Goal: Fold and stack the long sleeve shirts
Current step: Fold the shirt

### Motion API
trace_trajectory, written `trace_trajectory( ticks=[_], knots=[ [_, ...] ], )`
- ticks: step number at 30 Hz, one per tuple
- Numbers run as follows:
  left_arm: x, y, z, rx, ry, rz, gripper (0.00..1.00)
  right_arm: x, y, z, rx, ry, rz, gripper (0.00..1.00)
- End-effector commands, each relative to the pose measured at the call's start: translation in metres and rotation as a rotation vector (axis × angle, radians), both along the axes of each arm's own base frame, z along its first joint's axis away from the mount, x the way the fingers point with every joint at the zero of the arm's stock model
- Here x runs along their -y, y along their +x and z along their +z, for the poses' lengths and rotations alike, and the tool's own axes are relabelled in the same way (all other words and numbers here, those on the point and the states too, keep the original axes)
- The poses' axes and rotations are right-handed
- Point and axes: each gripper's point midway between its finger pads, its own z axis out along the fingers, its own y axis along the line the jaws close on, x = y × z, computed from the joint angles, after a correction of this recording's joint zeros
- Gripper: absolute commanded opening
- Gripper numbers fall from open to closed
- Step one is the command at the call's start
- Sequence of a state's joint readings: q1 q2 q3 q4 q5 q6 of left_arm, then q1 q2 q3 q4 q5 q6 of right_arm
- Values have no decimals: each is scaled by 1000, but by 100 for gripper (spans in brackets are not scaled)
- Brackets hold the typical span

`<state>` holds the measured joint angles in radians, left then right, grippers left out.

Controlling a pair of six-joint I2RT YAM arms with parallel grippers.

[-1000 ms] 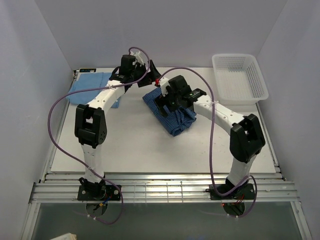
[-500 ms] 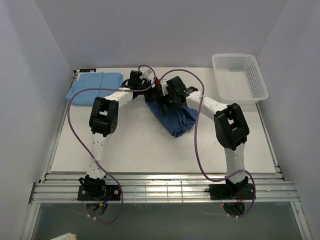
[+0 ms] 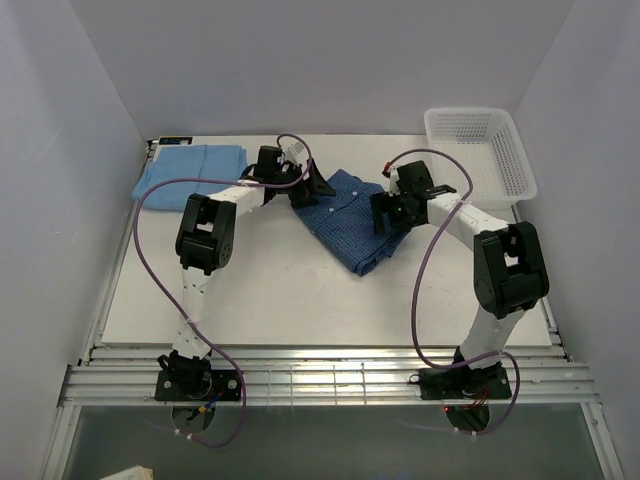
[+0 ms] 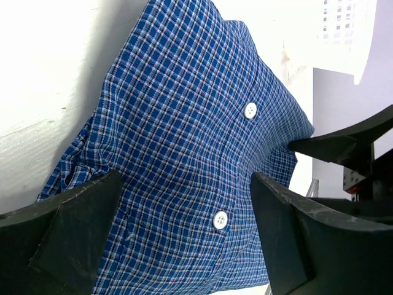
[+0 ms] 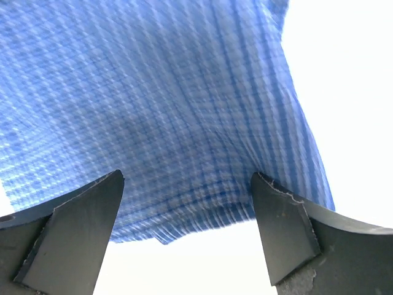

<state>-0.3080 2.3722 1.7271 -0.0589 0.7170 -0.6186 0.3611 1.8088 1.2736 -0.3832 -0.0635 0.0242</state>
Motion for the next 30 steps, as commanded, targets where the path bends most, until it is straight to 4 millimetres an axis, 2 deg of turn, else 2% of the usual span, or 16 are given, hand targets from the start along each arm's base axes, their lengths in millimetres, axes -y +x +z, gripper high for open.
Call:
trace_trajectory(
  ticks=[1,4,7,9,11,13,14,16,17,18,19,20,21,24,28,30],
  knots=[
    [-13,-21,-21,-79,91,16,98,18,-16,-16,-33,-25,-27,90],
    [-16,-24,-20,-82,100,14,98,21,-21,-32,-57,-20,-24,90],
    [-18,-28,-19,-83,113,16,98,25,-11,-44,-48,-2,-42,90],
    [-20,-33,-22,-95,120,15,98,20,-7,-51,-61,41,-27,90],
    [-23,-38,-24,-109,131,20,98,12,4,-46,-36,91,-6,90],
    [-26,-43,-17,-108,138,24,98,12,8,-46,-37,86,-5,90],
    [-31,-48,-21,-120,159,39,98,13,10,-42,-29,82,-2,90],
    [-36,-55,-14,-111,178,56,98,11,12,-23,10,98,7,90],
    [-39,-56,7,-72,175,68,98,10,9,-15,13,108,13,90],
    [-45,-62,5,-77,199,89,98,10,10,5,59,109,44,90],
    [-48,-65,12,-62,205,99,98,9,9,15,71,116,47,90],
    [-50,-66,34,-19,198,110,98,9,4,24,73,121,51,90],
    [-54,-69,36,-12,214,128,98,8,3,44,111,141,49,90],
    [-56,-72,62,43,210,149,98,5,-2,74,169,184,64,90],
    [-46,-73,88,94,194,140,98,-8,-5,91,177,263,78,90],
    [-33,-78,95,123,193,104,98,-15,6,96,205,297,83,90]
  ],
)
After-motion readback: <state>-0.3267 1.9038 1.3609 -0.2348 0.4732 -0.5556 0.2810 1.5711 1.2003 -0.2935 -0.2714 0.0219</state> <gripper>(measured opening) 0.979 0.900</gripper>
